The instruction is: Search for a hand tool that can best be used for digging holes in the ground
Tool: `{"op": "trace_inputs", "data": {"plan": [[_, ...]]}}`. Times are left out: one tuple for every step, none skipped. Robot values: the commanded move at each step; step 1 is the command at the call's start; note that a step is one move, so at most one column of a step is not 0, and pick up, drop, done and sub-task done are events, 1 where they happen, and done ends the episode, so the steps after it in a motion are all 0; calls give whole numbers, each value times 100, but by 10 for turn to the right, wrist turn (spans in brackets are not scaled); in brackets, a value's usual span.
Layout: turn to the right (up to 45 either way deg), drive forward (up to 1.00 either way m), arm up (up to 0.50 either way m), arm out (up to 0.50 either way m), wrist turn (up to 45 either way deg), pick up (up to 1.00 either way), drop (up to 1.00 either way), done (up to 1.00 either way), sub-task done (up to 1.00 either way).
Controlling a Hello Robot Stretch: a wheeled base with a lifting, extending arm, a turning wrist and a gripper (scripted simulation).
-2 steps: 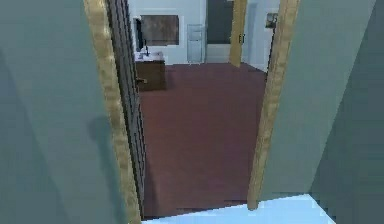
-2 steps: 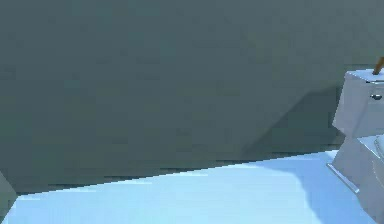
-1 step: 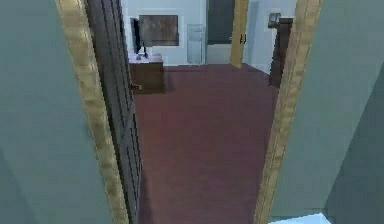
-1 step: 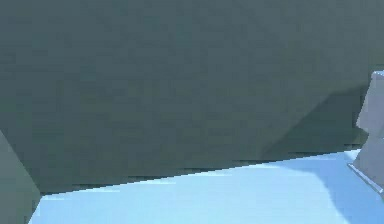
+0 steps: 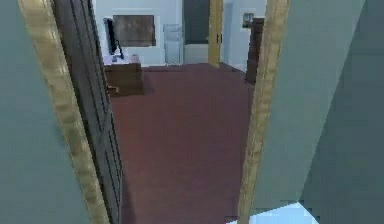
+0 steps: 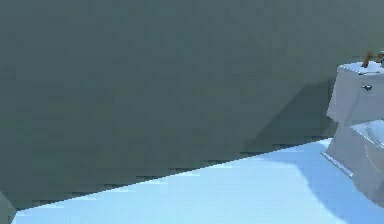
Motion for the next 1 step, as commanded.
{"op": "trace_inputs", "data": {"plan": [[0,100,0,0,0,0,0,0,0]]}}
